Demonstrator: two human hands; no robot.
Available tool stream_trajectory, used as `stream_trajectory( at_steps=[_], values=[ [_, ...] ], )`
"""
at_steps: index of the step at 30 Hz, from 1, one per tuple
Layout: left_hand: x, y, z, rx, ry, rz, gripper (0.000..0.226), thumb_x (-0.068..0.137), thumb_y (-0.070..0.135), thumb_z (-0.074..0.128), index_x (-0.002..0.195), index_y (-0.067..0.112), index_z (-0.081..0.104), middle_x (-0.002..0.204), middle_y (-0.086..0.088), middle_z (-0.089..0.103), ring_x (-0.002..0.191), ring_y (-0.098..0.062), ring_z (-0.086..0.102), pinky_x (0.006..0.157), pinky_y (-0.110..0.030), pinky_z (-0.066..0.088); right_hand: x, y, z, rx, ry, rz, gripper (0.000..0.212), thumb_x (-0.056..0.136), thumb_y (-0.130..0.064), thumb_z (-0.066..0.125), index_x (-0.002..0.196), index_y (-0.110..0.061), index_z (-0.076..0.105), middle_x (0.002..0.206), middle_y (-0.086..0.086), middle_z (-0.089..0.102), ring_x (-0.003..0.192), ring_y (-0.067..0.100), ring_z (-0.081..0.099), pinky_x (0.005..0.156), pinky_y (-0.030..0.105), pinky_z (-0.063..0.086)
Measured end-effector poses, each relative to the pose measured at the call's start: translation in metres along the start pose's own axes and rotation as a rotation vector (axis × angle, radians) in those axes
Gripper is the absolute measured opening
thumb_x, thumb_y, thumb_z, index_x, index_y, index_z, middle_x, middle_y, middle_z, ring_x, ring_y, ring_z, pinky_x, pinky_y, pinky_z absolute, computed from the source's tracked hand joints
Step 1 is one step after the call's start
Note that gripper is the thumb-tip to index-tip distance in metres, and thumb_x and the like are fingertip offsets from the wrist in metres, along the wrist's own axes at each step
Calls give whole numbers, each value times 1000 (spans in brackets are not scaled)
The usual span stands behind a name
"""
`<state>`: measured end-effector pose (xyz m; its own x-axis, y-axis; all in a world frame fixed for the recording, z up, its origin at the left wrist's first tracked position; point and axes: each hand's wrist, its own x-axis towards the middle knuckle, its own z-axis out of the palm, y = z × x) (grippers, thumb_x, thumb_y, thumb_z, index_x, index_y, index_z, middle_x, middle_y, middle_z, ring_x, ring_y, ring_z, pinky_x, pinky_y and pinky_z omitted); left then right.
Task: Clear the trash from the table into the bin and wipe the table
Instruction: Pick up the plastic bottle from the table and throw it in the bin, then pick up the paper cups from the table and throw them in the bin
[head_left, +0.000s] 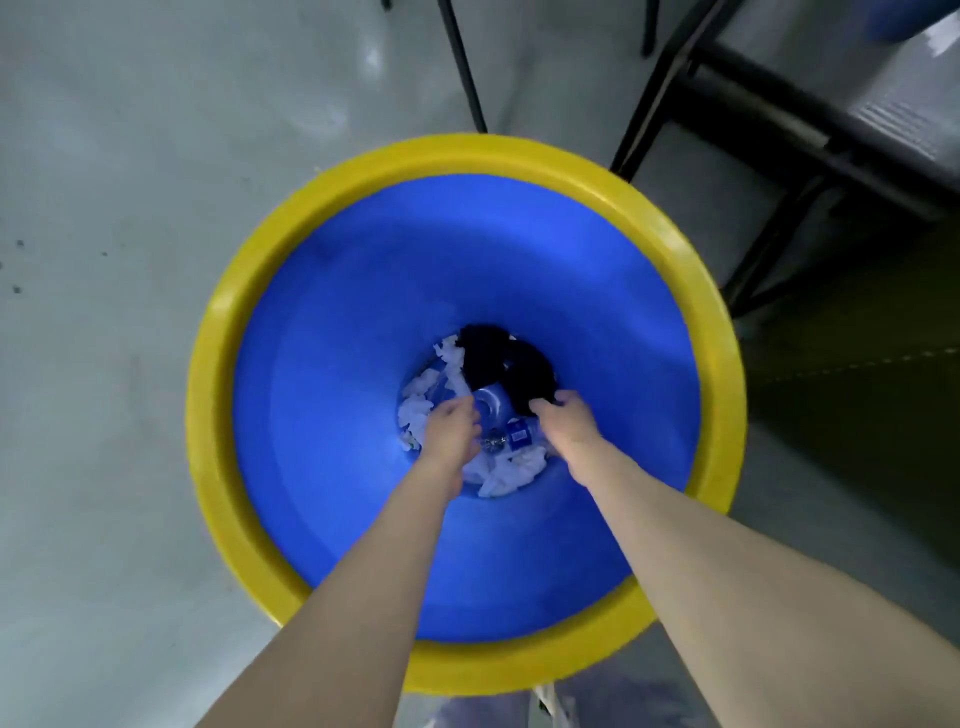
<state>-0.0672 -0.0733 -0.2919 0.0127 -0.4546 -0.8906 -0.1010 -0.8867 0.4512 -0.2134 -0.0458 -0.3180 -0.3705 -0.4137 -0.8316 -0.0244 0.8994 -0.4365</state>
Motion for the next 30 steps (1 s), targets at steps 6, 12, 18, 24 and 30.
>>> stream_trajectory(
  at_steps=[6, 12, 18, 24, 30],
  values=[
    [-151, 41, 14, 53, 3, 211, 28, 102, 22, 47, 126, 10, 59, 96, -3, 60, 83, -15, 55, 70, -27, 45, -129, -28, -72, 73, -20, -154, 62, 95, -43, 60, 145, -12, 43, 143, 15, 49, 122, 29, 54, 105, 47, 47],
    [-214, 53, 28, 155, -1, 351, 34, 103, 20, 42, 133, 17, 57, 124, -2, 62, 108, -15, 60, 79, -27, 49, -184, -39, -111, 83, -20, -243, 64, 96, -56, 51, 147, -17, 42, 143, 2, 49, 131, 23, 47, 109, 46, 43],
    [-297, 72, 60, 400, -82, 680, 32, 102, 24, 46, 131, 23, 59, 117, 11, 63, 107, -6, 58, 86, -22, 45, -251, -33, -179, 217, 36, -288, 62, 97, -61, 41, 140, -18, 48, 107, 2, 60, 105, 26, 59, 97, 47, 52],
    [-335, 105, 97, 638, -264, 907, 28, 103, 40, 47, 127, 32, 59, 116, 23, 61, 107, 12, 54, 84, -10, 40, -296, -18, -250, 358, 217, -260, 56, 95, -66, 39, 131, -25, 52, 109, -2, 56, 109, 23, 55, 105, 52, 45],
    [-372, 121, 158, 688, -466, 1008, 24, 102, 35, 51, 122, 28, 62, 112, 18, 64, 96, 19, 56, 77, -1, 41, -347, 9, -313, 496, 393, -266, 59, 93, -70, 37, 130, -26, 50, 112, -5, 56, 108, 20, 56, 103, 48, 47]
  ],
)
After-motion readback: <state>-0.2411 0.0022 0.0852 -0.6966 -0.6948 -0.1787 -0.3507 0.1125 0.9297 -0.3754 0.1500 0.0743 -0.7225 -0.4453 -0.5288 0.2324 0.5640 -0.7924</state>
